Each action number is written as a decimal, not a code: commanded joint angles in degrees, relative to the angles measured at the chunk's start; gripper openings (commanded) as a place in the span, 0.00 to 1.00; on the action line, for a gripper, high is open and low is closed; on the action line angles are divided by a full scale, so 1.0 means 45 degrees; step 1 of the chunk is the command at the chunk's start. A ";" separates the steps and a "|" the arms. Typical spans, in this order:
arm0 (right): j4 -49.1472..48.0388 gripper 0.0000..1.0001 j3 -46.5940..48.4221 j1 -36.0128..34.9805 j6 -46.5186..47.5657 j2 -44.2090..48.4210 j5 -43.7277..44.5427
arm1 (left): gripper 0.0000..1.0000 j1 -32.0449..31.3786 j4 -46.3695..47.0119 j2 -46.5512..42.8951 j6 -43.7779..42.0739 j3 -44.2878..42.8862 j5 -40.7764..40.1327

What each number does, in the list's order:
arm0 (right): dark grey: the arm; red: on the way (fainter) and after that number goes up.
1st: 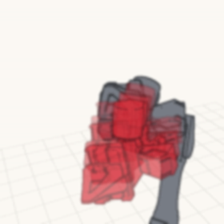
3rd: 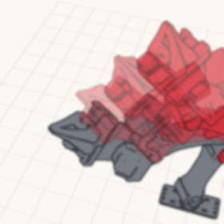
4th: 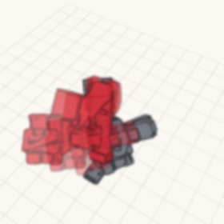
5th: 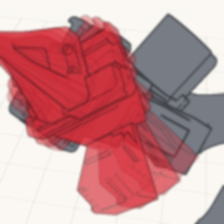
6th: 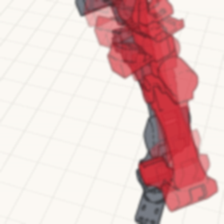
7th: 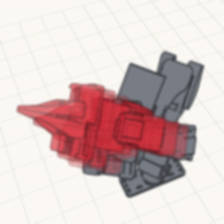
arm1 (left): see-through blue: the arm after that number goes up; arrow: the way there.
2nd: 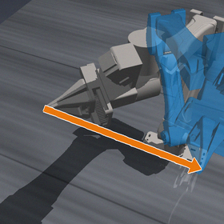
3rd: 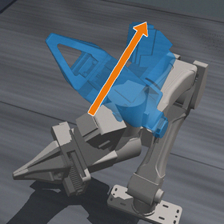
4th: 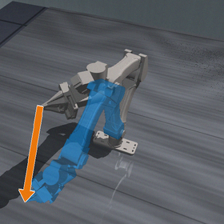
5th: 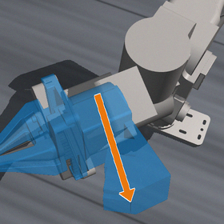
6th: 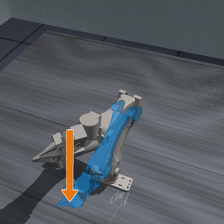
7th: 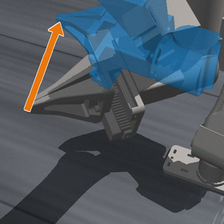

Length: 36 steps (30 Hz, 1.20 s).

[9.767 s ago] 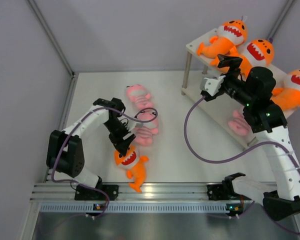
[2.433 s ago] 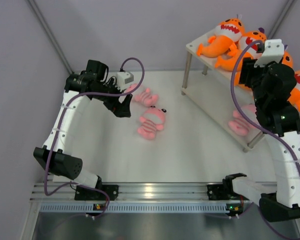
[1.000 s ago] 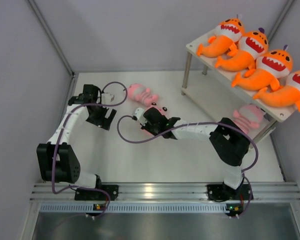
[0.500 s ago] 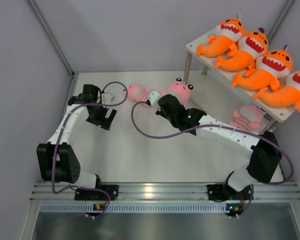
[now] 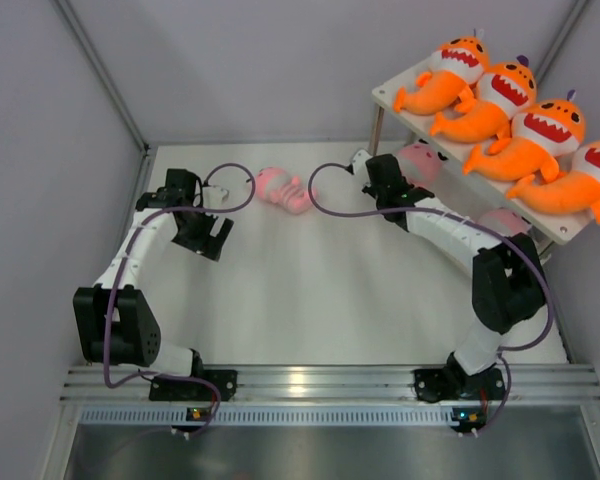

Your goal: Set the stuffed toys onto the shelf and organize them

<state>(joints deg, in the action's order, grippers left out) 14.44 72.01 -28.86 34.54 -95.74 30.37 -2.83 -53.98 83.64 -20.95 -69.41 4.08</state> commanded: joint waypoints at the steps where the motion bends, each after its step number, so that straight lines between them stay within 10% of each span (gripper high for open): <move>1: -0.1021 0.00 0.0776 0.0474 0.0565 -0.0616 -0.0576 | 0.99 0.0082 0.0374 -0.0461 -0.0071 0.0053 0.0052; 5: -0.1216 0.03 0.0834 0.1022 0.0390 -0.0989 -0.0753 | 0.99 0.0063 0.0393 -0.0461 -0.0071 0.0033 0.0090; 22: -0.0786 0.80 0.1107 0.0031 0.0369 0.0376 -0.0831 | 0.99 0.0082 0.0374 -0.0422 -0.0149 0.0111 0.0207; 31: -0.0883 0.89 0.2902 -0.1204 -0.2282 0.0088 -0.8420 | 0.99 0.0082 0.0373 -0.0480 -0.0110 0.0150 0.0071; 36: 0.0501 0.77 0.6356 -0.1028 -0.5035 -0.3387 -0.8449 | 0.99 0.0082 0.0374 -0.0597 -0.0168 0.0209 0.0090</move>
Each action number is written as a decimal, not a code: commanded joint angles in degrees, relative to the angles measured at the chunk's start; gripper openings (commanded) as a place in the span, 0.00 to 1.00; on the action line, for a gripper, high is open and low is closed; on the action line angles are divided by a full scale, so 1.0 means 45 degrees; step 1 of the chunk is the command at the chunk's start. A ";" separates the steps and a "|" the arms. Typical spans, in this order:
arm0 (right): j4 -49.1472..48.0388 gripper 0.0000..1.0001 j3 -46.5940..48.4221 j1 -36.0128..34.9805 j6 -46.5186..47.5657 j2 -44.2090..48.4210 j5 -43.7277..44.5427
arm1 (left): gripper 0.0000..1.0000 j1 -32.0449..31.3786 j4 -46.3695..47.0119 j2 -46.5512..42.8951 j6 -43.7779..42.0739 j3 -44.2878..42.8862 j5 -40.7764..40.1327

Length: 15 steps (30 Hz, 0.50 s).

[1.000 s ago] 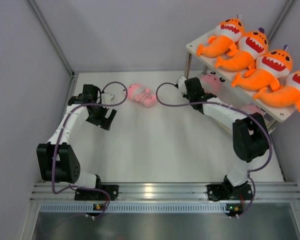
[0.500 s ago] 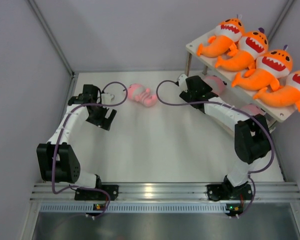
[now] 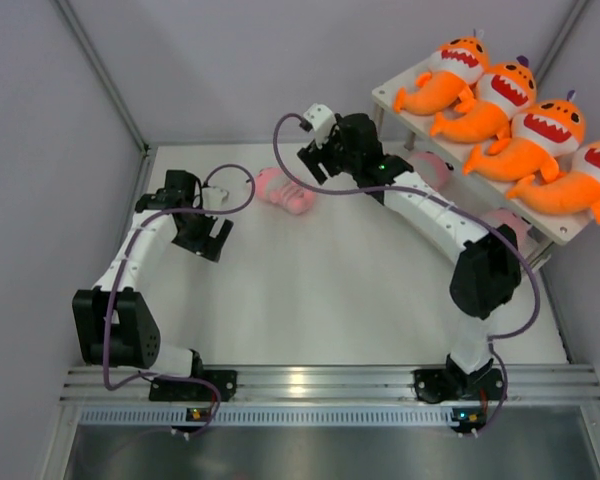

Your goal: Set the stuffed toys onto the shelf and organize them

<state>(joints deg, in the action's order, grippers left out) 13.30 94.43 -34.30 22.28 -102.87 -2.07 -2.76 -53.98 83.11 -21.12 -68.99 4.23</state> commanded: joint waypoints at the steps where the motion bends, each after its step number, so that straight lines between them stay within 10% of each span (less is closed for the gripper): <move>1: 0.0871 0.74 0.2171 0.0201 -0.2779 -0.2253 -0.1008 | 0.99 0.0068 0.0374 -0.0500 -0.0110 0.0155 0.0076; 6: 0.0561 0.55 0.3155 0.0182 -0.5476 -0.4111 -0.0167 | 0.99 0.0068 0.0374 -0.0364 -0.0130 0.0136 0.0134; 15: 0.0677 0.59 0.3859 0.0376 -0.7313 -0.5811 0.0518 | 0.99 0.0068 0.0374 -0.0305 -0.0130 0.0175 0.0232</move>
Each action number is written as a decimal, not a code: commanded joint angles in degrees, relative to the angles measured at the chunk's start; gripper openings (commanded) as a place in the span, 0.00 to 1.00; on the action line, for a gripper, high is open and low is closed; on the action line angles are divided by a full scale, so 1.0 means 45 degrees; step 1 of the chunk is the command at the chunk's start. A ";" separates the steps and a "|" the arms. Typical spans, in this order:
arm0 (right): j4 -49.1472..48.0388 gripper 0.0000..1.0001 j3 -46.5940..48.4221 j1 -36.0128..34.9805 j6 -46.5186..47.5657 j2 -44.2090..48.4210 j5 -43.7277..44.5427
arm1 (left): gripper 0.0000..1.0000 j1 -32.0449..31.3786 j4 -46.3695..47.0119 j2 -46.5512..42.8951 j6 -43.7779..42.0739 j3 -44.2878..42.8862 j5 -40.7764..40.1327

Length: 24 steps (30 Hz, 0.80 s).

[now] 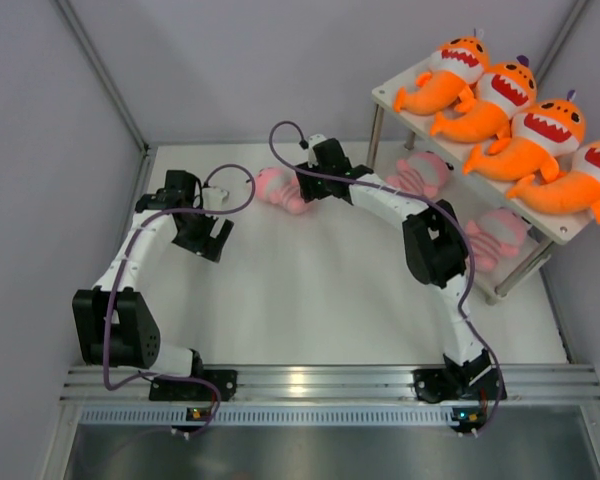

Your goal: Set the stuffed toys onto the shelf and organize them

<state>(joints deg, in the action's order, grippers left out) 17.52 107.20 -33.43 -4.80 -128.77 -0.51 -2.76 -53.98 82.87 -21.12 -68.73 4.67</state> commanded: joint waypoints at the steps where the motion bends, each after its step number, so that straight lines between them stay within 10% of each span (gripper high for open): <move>1: -0.0202 0.60 0.0983 0.0241 -0.1568 -0.0095 0.0173 | 0.99 0.0048 0.0374 -0.0232 -0.0130 0.0136 0.0154; 14: -0.1216 0.61 0.0515 0.0495 -0.3932 -0.1130 -0.1252 | 0.99 0.0068 0.0374 -0.0173 -0.0130 0.0098 0.0096; 24: -0.3657 0.00 -0.1319 0.0261 -0.3875 0.0410 -0.1723 | 0.99 0.0068 0.0374 -0.0232 -0.0149 0.0117 0.0037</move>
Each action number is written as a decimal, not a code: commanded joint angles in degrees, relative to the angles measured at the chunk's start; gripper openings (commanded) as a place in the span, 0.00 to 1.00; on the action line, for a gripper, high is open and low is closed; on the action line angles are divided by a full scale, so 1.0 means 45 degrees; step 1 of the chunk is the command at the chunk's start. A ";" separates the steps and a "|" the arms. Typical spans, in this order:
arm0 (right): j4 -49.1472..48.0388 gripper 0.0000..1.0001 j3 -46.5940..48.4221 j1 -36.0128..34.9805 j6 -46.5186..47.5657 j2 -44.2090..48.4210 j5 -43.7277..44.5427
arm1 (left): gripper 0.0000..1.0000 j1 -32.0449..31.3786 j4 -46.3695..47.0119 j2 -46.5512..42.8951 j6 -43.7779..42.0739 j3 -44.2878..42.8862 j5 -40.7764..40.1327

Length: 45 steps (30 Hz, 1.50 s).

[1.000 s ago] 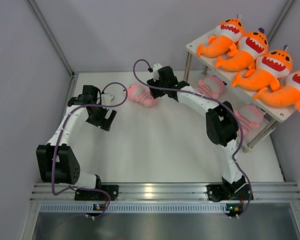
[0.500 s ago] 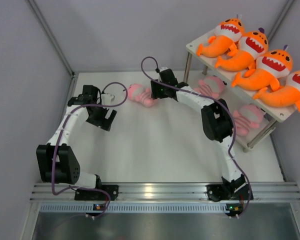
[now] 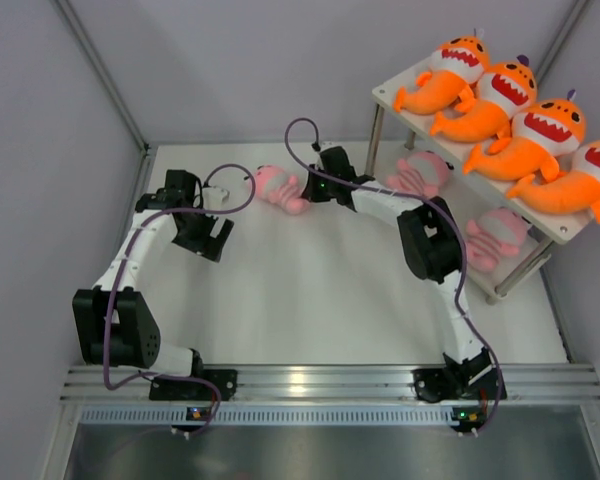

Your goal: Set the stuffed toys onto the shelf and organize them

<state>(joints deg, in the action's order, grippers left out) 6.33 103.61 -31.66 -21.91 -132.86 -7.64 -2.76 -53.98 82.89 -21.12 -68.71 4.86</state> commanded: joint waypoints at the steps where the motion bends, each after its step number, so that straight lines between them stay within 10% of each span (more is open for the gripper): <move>1: -0.1694 0.00 -0.1163 -0.0132 -0.0053 0.1688 0.0055 | 0.99 0.0068 0.0354 -0.0276 -0.0130 0.0112 -0.0006; 22: 0.0271 0.00 -1.1536 -0.2906 -0.1966 1.4324 0.7454 | 0.99 0.0048 0.0354 -0.0706 -0.0247 0.0053 0.0579; 45: 0.8225 0.00 -1.0464 -0.2301 -0.1459 1.9875 1.4680 | 0.99 0.0048 0.0335 -0.0940 -0.0325 0.0014 0.0599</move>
<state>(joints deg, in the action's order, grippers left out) 40.95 55.00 -42.92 -29.43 -44.07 49.54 -2.76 -53.98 80.47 -21.98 -68.66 7.25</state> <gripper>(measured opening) 0.031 0.984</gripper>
